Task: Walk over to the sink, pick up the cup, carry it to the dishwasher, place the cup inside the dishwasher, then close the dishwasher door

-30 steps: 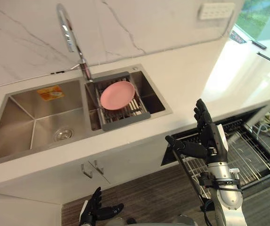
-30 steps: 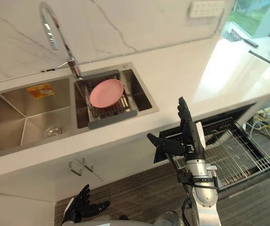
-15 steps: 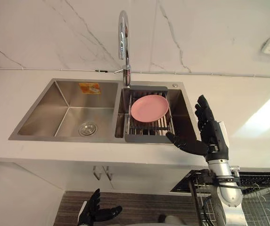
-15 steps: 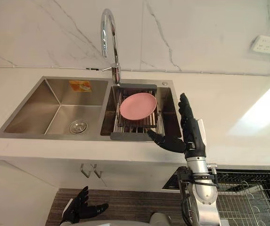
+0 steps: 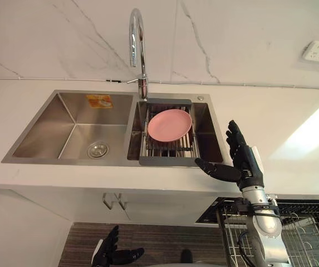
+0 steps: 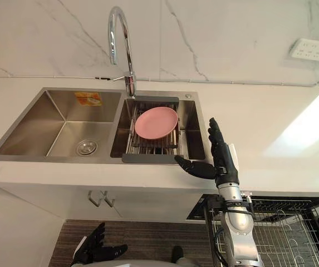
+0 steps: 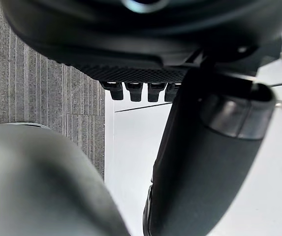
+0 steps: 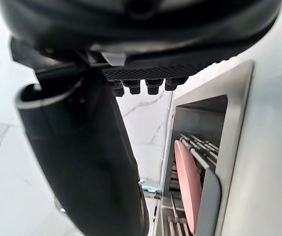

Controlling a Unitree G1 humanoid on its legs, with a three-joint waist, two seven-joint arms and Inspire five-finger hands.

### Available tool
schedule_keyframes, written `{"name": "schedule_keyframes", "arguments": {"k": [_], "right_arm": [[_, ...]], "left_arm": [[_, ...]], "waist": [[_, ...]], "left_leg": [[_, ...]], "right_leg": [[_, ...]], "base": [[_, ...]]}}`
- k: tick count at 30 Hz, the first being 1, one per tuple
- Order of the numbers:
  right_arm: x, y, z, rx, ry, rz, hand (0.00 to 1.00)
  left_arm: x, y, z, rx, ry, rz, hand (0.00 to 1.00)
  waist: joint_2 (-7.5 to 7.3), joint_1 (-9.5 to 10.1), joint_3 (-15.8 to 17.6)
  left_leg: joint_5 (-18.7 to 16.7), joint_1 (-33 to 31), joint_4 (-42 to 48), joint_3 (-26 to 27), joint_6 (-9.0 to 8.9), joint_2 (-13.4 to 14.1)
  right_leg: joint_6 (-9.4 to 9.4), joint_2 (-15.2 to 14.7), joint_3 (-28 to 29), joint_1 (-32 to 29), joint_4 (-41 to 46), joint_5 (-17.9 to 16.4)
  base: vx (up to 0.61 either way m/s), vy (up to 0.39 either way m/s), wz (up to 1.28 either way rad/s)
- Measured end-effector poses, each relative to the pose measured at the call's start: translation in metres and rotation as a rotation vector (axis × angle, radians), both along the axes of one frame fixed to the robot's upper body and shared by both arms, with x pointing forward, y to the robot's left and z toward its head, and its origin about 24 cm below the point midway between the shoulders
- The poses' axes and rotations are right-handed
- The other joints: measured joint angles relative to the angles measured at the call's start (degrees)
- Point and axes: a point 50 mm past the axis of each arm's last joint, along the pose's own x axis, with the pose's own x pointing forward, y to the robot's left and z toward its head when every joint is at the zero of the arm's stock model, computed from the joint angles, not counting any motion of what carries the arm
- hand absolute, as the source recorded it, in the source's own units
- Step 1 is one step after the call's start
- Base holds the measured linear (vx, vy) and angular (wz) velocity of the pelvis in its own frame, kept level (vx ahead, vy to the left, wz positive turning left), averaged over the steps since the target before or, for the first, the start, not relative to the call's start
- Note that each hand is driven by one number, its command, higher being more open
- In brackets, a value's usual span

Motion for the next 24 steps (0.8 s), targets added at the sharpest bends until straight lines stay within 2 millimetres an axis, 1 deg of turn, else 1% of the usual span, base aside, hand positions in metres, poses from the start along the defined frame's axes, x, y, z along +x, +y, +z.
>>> {"name": "schedule_keyframes", "arguments": {"k": [3,9,17,24], "right_arm": [[0.0,0.0,-0.001,-0.016,0.004,-0.019,1.0],[0.002,-0.001,0.001,-0.101,0.001,-0.022,1.0],[0.024,-0.002,0.016,-0.297,-0.022,-0.021,1.0],[0.043,-0.011,0.011,-0.456,0.049,-0.065,1.0]], "left_arm": [[-0.001,-0.001,-0.002,-0.001,0.01,0.007,1.0],[-0.002,0.0,-0.002,0.012,0.014,0.021,1.0],[-0.007,0.005,-0.004,0.021,0.036,0.044,1.0],[-0.007,0.006,-0.004,0.024,0.036,0.044,1.0]], "waist": [[0.33,0.1,-0.21],[0.08,0.74,-0.36],[-0.61,1.71,-0.49],[-1.39,2.49,-0.8]], "left_leg": [[-0.13,0.0,0.06,-0.05,-0.22,0.32],[-0.15,0.13,0.26,-1.39,-0.55,0.43],[-0.1,0.04,0.18,-2.07,-0.74,0.24],[0.5,0.08,-0.51,-3.44,-1.04,0.18]], "right_leg": [[-0.01,0.19,-0.55,0.1,-0.01,-0.01],[0.02,-0.09,-3.31,0.89,-0.05,-0.03],[0.05,-0.53,-5.12,1.26,-0.07,-0.05],[0.07,-0.83,-7.75,1.49,-0.04,-0.02]], "base": [[0.0,0.0,0.0],[-0.02,-0.01,0.11],[-0.02,-0.001,0.05],[0.01,0.004,0.1]]}}
